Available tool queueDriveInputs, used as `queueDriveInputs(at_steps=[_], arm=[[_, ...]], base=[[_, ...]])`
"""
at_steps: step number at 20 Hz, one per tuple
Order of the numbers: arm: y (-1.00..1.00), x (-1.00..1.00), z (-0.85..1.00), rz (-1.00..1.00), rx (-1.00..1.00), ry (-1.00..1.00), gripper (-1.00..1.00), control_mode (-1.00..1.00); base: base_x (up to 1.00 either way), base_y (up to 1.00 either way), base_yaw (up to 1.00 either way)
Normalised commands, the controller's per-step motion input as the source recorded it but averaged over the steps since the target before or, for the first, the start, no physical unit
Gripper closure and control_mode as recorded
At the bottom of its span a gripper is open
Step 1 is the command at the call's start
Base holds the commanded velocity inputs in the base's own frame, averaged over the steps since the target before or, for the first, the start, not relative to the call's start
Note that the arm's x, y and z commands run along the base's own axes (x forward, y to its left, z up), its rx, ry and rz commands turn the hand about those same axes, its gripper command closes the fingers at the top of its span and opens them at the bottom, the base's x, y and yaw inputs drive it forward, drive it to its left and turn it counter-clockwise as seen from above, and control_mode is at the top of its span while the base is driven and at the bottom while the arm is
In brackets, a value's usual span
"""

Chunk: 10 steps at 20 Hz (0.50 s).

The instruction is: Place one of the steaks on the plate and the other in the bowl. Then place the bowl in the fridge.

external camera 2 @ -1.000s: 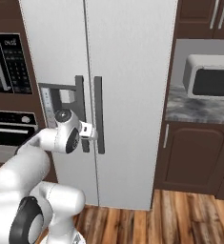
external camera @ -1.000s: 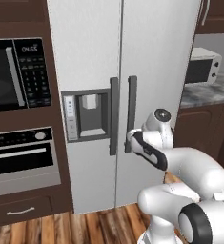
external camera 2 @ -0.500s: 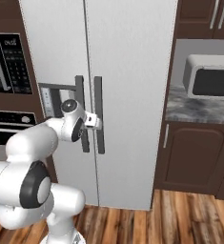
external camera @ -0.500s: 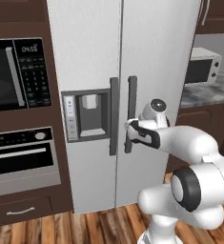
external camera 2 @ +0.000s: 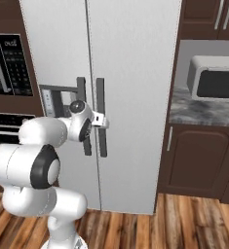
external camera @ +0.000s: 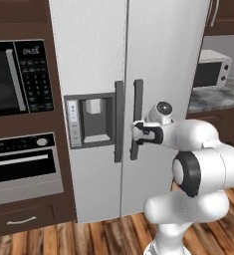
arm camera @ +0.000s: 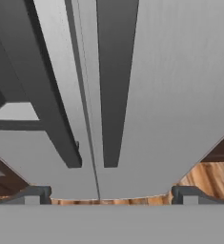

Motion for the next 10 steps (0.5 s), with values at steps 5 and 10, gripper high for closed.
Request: queueDriveInputs(at_steps=[5, 10], arm=[[0.00, 0.84, 0.00, 0.00, 0.00, 0.00, -1.00, -1.00], [0.00, 0.62, -0.02, 0.00, 0.00, -0.05, -1.00, -1.00]], base=[[0.00, 0.00, 0.00], [0.00, 0.00, 0.00]])
